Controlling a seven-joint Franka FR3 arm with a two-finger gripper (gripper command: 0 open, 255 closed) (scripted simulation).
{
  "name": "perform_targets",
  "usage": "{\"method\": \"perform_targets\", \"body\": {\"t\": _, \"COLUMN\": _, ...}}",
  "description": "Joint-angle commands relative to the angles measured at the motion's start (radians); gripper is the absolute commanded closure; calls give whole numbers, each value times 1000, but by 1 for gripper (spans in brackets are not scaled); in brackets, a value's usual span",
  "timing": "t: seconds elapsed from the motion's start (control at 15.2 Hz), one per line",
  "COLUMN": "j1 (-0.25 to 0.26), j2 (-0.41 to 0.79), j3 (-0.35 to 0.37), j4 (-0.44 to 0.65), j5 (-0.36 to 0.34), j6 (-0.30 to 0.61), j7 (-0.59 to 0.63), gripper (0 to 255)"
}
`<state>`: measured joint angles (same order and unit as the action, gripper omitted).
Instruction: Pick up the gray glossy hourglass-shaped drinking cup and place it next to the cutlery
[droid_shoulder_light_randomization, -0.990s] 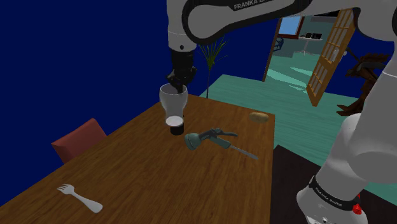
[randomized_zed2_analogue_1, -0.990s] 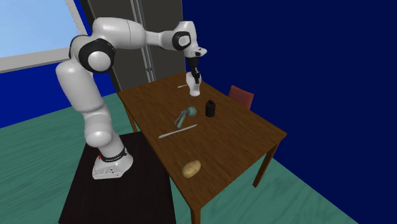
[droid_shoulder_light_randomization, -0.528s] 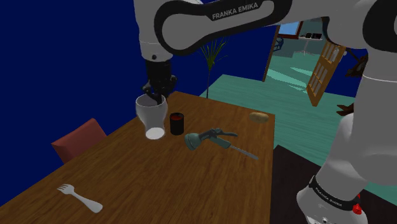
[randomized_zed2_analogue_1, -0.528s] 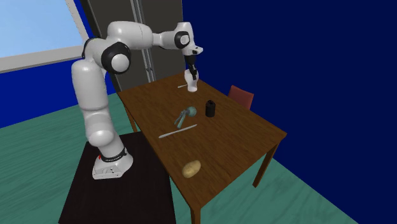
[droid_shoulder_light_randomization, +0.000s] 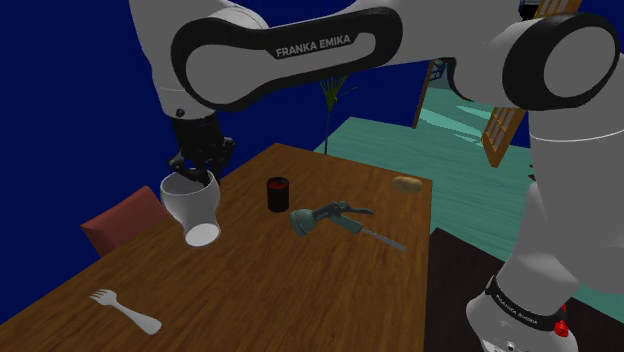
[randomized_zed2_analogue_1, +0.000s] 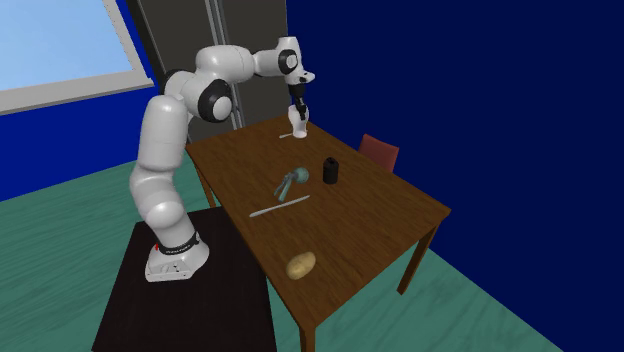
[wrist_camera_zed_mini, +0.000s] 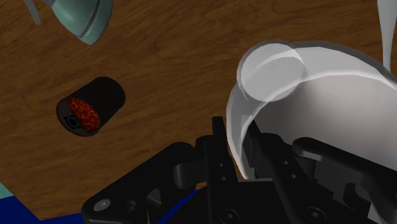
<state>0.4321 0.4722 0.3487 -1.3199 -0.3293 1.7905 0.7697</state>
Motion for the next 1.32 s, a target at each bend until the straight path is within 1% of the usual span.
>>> {"method": "perform_targets", "body": {"t": 0.0, "j1": 47, "j2": 72, "j3": 1, "j4": 101, "j5": -22, "j6": -37, "j7": 30, "gripper": 255}}
{"method": "perform_targets", "body": {"t": 0.07, "j1": 72, "j2": 115, "j3": -1, "j4": 162, "j5": -33, "j6": -58, "j7": 41, "gripper": 255}}
{"method": "perform_targets", "body": {"t": 0.13, "j1": 105, "j2": 173, "j3": -5, "j4": 247, "j5": -46, "j6": -88, "j7": 51, "gripper": 255}}
{"method": "perform_targets", "body": {"t": 0.73, "j1": 88, "j2": 170, "j3": -8, "j4": 121, "j5": -52, "j6": 31, "j7": 78, "gripper": 255}}
{"method": "perform_targets", "body": {"t": 1.25, "j1": 80, "j2": 185, "j3": -14, "j4": 47, "j5": -63, "j6": 117, "j7": 99, "gripper": 255}}
